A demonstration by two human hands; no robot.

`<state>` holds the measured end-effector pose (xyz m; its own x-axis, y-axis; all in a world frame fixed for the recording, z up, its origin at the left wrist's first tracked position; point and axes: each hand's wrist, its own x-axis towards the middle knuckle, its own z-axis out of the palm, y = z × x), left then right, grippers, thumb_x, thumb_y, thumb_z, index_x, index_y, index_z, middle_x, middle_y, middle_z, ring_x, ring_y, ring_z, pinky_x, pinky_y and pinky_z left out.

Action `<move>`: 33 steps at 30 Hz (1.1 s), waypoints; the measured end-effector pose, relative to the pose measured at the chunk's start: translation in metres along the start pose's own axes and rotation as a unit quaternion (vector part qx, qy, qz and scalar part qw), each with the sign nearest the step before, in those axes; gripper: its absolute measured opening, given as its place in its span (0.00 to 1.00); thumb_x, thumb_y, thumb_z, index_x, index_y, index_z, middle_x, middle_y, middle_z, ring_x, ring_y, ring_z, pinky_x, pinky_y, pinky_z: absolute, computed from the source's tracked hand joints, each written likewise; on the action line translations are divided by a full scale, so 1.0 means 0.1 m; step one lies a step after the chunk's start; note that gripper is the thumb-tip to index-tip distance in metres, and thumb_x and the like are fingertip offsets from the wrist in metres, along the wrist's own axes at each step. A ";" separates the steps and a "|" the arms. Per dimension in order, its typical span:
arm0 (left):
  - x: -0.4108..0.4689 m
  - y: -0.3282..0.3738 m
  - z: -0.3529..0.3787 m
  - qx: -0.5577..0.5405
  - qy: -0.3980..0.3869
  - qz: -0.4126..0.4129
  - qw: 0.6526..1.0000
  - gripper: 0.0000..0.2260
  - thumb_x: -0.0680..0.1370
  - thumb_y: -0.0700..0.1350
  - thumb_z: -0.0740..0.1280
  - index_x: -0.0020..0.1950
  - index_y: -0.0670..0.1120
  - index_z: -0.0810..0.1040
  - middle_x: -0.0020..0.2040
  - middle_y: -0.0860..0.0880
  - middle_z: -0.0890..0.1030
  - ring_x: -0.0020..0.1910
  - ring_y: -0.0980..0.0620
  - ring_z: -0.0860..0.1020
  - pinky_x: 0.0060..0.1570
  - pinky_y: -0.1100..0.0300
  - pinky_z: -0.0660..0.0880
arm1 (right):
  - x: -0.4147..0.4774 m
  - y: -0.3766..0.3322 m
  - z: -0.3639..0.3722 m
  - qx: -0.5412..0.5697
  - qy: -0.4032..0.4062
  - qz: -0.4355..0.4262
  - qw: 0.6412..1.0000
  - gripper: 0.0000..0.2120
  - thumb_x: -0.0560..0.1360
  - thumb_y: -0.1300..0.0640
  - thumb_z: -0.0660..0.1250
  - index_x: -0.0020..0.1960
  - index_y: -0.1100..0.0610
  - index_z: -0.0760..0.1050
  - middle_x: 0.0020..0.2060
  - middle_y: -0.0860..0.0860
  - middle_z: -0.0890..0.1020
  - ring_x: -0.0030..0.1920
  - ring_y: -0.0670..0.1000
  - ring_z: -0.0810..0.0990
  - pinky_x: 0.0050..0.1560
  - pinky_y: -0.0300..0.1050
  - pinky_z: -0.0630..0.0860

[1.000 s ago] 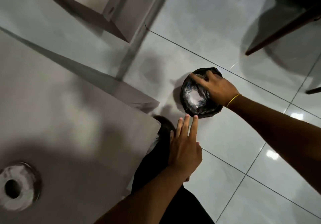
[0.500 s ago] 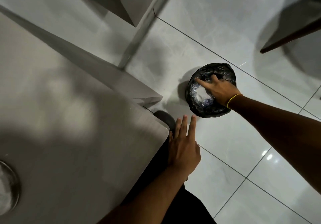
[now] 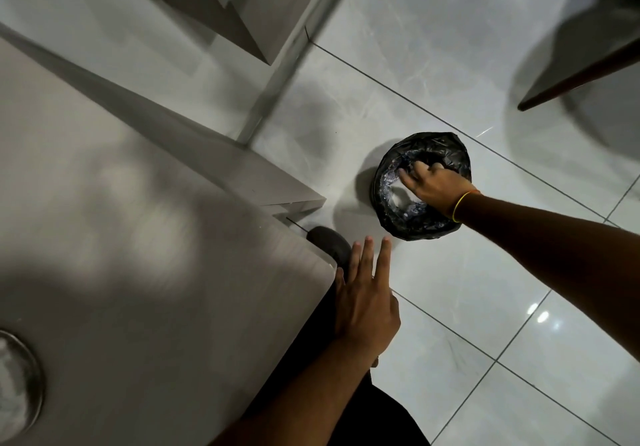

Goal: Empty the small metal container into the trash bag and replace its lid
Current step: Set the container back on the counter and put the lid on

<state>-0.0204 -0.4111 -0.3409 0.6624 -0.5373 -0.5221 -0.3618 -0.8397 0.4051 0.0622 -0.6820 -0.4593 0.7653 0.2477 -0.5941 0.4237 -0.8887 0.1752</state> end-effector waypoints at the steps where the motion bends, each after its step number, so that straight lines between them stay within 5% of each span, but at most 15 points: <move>1: -0.01 0.00 -0.01 0.006 -0.003 0.001 1.000 0.44 0.83 0.47 0.66 0.86 0.58 0.36 0.90 0.49 0.44 0.88 0.46 0.41 0.83 0.36 0.55 | -0.03 0.01 0.01 0.006 0.019 0.002 1.000 0.32 0.87 0.65 0.48 0.88 0.54 0.46 0.68 0.62 0.75 0.55 0.59 0.83 0.47 0.47 0.77; 2: -0.02 0.02 -0.04 0.012 -0.006 0.003 1.000 0.44 0.83 0.47 0.66 0.86 0.58 0.35 0.90 0.49 0.44 0.88 0.46 0.41 0.83 0.35 0.54 | -0.07 0.01 -0.01 0.019 0.031 0.015 0.999 0.33 0.87 0.65 0.49 0.89 0.51 0.45 0.68 0.62 0.75 0.54 0.59 0.83 0.45 0.46 0.75; 6: -0.05 0.20 -0.19 0.041 0.018 0.020 0.999 0.49 0.80 0.46 0.70 0.87 0.56 0.36 0.90 0.47 0.46 0.88 0.44 0.43 0.82 0.32 0.56 | -0.21 0.11 -0.22 0.117 0.014 0.062 0.991 0.24 0.85 0.64 0.52 0.81 0.66 0.62 0.70 0.63 0.76 0.64 0.63 0.79 0.60 0.58 0.82; 8: -0.10 0.30 -0.35 0.063 0.052 0.032 0.996 0.53 0.75 0.46 0.75 0.88 0.53 0.42 0.90 0.45 0.50 0.88 0.42 0.49 0.80 0.32 0.59 | -0.44 0.17 -0.53 0.217 0.011 0.136 0.967 0.29 0.84 0.57 0.61 0.84 0.57 0.60 0.71 0.64 0.74 0.60 0.68 0.83 0.58 0.59 0.83; 11: -0.17 0.52 -0.62 0.062 0.093 0.039 0.993 0.53 0.71 0.44 0.77 0.89 0.53 0.47 0.90 0.44 0.51 0.88 0.42 0.51 0.79 0.32 0.60 | -0.84 0.32 -0.91 0.457 0.074 0.267 0.845 0.36 0.77 0.54 0.73 0.82 0.48 0.65 0.68 0.65 0.79 0.59 0.72 0.84 0.59 0.60 0.81; 15: -0.39 0.89 -1.21 0.026 0.136 0.089 0.986 0.45 0.73 0.42 0.65 0.89 0.52 0.49 0.90 0.44 0.48 0.88 0.43 0.46 0.81 0.33 0.56 | -1.55 0.41 -1.67 0.647 0.110 0.357 0.665 0.33 0.67 0.73 0.75 0.70 0.55 0.81 0.48 0.61 0.86 0.47 0.65 0.88 0.49 0.60 0.88; 17: -0.49 1.05 -1.57 0.026 0.162 0.117 0.980 0.45 0.73 0.45 0.65 0.89 0.52 0.50 0.90 0.44 0.49 0.88 0.43 0.48 0.81 0.34 0.59 | -1.87 0.42 -2.10 0.730 0.137 0.355 0.568 0.27 0.70 0.78 0.73 0.65 0.57 0.83 0.53 0.67 0.87 0.43 0.62 0.86 0.44 0.62 0.89; 19: -0.65 1.13 -1.97 0.033 0.202 0.129 0.970 0.44 0.75 0.48 0.67 0.88 0.51 0.50 0.90 0.43 0.52 0.88 0.43 0.51 0.80 0.34 0.63 | -2.13 0.36 -2.61 0.776 0.170 0.327 0.512 0.22 0.76 0.75 0.72 0.66 0.59 0.83 0.57 0.70 0.86 0.49 0.66 0.87 0.50 0.68 0.88; 21: -0.81 1.13 -2.28 0.039 0.239 0.132 0.961 0.41 0.80 0.53 0.66 0.89 0.52 0.49 0.90 0.44 0.51 0.88 0.44 0.51 0.80 0.35 0.62 | -2.29 0.28 -3.07 0.786 0.199 0.301 0.502 0.19 0.80 0.71 0.71 0.68 0.58 0.83 0.57 0.68 0.87 0.53 0.66 0.88 0.53 0.67 0.88; 25: -1.22 0.73 -2.96 0.034 0.325 0.080 0.942 0.39 0.83 0.58 0.62 0.89 0.53 0.47 0.90 0.48 0.48 0.88 0.45 0.49 0.84 0.37 0.52 | -2.35 -0.05 -4.10 0.806 0.235 0.238 0.488 0.17 0.82 0.69 0.70 0.67 0.57 0.84 0.53 0.60 0.87 0.43 0.53 0.88 0.40 0.51 0.88; 28: -1.56 0.19 -3.36 0.022 0.380 0.019 0.925 0.36 0.85 0.61 0.58 0.89 0.52 0.48 0.90 0.49 0.48 0.88 0.46 0.48 0.85 0.43 0.42 | -2.17 -0.41 -4.76 0.786 0.226 0.194 0.542 0.18 0.83 0.70 0.67 0.68 0.57 0.84 0.54 0.60 0.82 0.43 0.57 0.88 0.45 0.62 0.89; 33: -2.26 -0.90 -3.72 -0.017 0.417 -0.103 0.903 0.33 0.86 0.61 0.56 0.89 0.53 0.51 0.90 0.49 0.53 0.88 0.48 0.49 0.83 0.35 0.56 | -1.69 -1.39 -5.71 0.723 0.215 0.086 0.650 0.24 0.80 0.70 0.68 0.56 0.41 0.87 0.44 0.52 0.81 0.40 0.58 0.86 0.36 0.63 0.89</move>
<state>0.1066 -0.1848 0.0195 0.9822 -0.1112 0.1514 -0.1631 -0.9048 0.3934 0.1507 -0.3802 0.0647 0.9376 -0.0958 -0.3343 -0.3477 -0.2736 -0.8968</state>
